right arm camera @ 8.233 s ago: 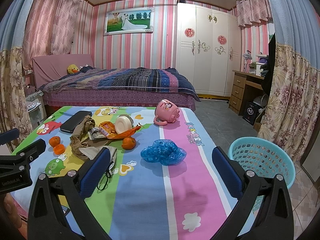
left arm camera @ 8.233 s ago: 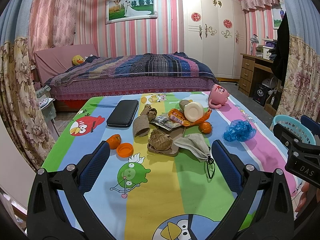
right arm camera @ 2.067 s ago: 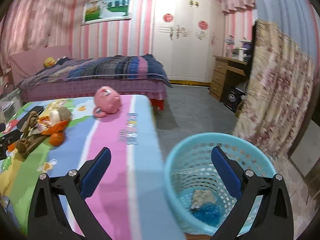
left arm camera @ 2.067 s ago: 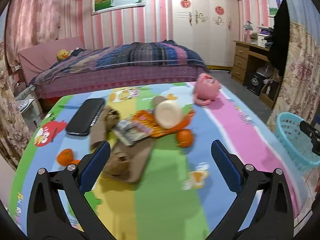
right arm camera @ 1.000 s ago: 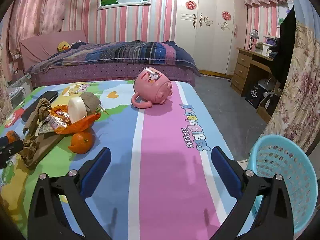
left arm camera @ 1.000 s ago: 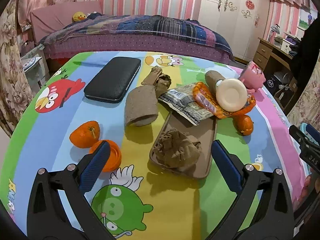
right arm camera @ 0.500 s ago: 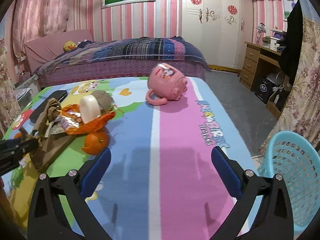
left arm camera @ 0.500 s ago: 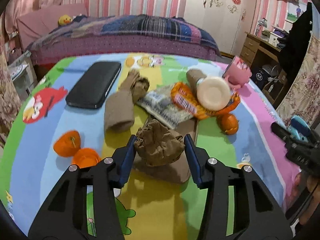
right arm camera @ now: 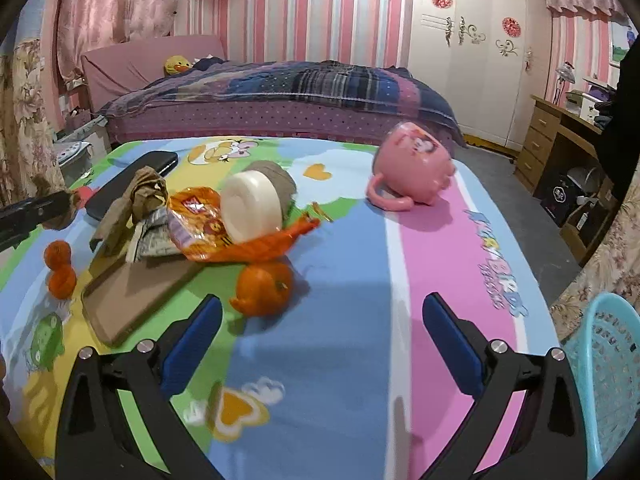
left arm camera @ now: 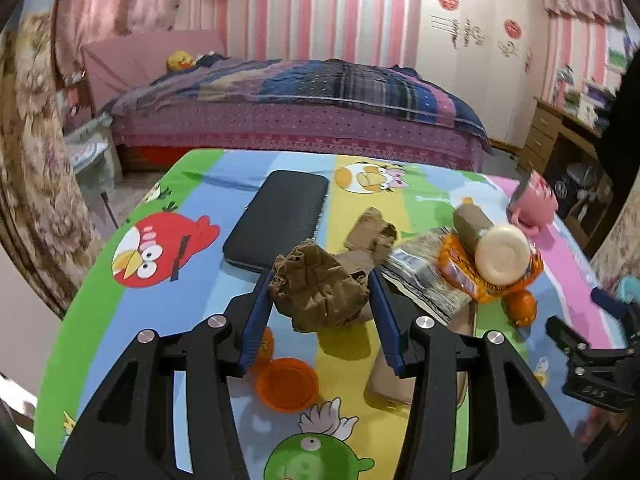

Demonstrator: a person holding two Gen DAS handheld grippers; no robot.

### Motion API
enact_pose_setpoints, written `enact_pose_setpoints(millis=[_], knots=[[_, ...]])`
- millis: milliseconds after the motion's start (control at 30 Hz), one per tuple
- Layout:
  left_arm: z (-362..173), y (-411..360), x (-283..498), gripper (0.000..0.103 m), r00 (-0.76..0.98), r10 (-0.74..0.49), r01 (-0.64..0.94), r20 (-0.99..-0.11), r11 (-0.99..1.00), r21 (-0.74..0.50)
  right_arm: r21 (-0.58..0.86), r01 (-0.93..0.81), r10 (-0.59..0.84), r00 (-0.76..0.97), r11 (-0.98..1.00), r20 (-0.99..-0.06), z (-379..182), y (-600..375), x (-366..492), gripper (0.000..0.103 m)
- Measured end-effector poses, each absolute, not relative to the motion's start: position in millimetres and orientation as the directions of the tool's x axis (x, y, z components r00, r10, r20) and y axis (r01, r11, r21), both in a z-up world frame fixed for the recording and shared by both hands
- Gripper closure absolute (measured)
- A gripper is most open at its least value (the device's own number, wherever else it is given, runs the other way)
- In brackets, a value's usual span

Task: Collect trash
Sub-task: 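Grasp the crumpled brown paper bag with the left tool while the right tool grasps an orange, then carry the paper bag and orange to the light-blue basket with both tools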

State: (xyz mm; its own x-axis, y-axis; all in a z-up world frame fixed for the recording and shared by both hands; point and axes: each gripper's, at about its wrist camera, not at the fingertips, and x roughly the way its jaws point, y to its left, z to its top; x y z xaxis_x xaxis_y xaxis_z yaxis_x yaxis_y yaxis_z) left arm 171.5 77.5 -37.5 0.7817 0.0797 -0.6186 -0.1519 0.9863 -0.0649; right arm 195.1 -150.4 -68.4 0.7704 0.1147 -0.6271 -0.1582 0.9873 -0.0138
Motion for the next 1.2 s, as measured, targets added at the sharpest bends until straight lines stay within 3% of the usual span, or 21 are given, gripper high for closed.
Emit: enact_pose_setpoints(millis=[167,233,300,367,433,800,1200], knots=[[-34,87,173,0.056,0.788,0.100,-0.179,-0.608,0.981,-0.071,-0.024,-0.194,0.130,0.741,0.981,-0.659,-76,-131,215,0.009],[-35,90,174,0.056,0.785,0.088,-0.178,-0.613,0.980,-0.088,-0.039,-0.220,0.132,0.711,0.975,-0.691,-82,-124,223,0.031],[-34,91,175,0.056,0.786,0.076,-0.178,-0.614,0.978,-0.106,-0.027,-0.245,0.152,0.681,0.969,-0.717,-86,-120,229,0.044],[-34,91,176,0.056,0.785,0.067,-0.177,-0.615,0.977,-0.119,-0.005,-0.257,0.174,0.670,0.966,-0.722,-88,-121,230,0.050],[-33,87,178,0.056,0.786,0.064,-0.175,-0.615,0.977,-0.122,0.020,-0.264,0.198,0.668,0.964,-0.718,-88,-123,230,0.066],[-18,49,182,0.056,0.803,-0.009,-0.118,-0.596,0.978,-0.173,-0.033,-0.193,0.126,0.750,0.981,-0.650,-64,-173,197,0.074],[0,6,166,0.056,0.833,-0.078,-0.011,-0.547,0.987,-0.158,-0.148,-0.085,-0.016,0.816,0.985,-0.577,-24,-239,152,0.074]])
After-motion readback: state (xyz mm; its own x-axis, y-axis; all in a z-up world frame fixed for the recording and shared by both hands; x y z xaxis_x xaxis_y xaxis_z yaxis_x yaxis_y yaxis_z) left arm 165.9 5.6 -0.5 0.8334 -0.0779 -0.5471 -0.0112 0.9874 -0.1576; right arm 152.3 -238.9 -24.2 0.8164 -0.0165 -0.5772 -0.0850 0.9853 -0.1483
